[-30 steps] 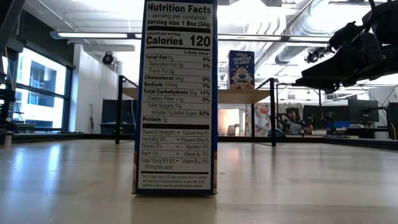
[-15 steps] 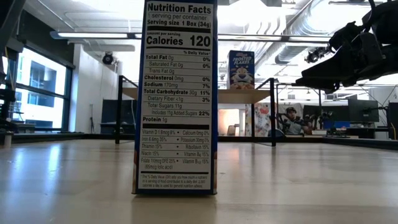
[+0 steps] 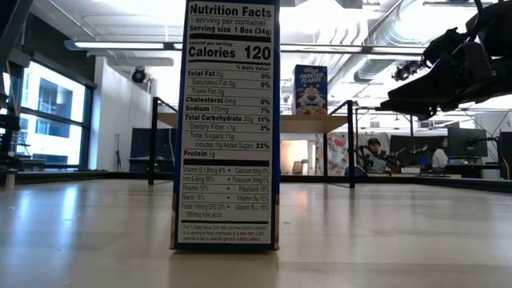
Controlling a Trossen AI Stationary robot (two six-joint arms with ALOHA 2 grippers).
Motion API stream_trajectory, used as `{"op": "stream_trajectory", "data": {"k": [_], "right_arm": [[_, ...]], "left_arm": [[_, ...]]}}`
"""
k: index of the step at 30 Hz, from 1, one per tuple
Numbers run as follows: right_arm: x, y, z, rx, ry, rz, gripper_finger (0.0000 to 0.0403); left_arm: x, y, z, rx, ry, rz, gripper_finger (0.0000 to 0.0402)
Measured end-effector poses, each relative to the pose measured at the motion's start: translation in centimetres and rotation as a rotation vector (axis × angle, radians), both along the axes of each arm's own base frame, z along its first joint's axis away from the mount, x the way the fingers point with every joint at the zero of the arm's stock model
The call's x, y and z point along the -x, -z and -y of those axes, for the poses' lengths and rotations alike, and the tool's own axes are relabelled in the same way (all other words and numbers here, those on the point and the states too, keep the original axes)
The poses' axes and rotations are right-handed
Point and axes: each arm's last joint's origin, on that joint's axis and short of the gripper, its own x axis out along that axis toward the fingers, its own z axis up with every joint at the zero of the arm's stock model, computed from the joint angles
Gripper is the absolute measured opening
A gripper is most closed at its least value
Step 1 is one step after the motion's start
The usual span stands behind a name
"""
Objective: Stack cereal on shelf
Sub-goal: Put the yellow cereal box on the shelf aligned with the other yellow cereal boxes
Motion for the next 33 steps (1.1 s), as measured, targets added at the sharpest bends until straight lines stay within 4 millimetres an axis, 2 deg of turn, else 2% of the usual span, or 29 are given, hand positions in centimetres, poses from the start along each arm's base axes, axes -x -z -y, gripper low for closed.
{"op": "stream_trajectory", "data": {"k": [20, 28, 33], "right_arm": [[0.0, -0.01, 0.0, 0.0, 0.0, 0.0, 0.0232], [0.0, 0.0, 0.0, 0.0, 0.0, 0.0, 0.0232], [0.0, 0.0, 0.0, 0.0, 0.0, 0.0, 0.0232]], "left_arm": [[0.07, -0.04, -0.29, 0.013, -0.08, 0.017, 0.0204], [0.08, -0.06, -0.34, -0.014, -0.078, 0.007, 0.0245], [0.11, -0.06, -0.39, -0.029, -0.088, 0.002, 0.0251]]}}
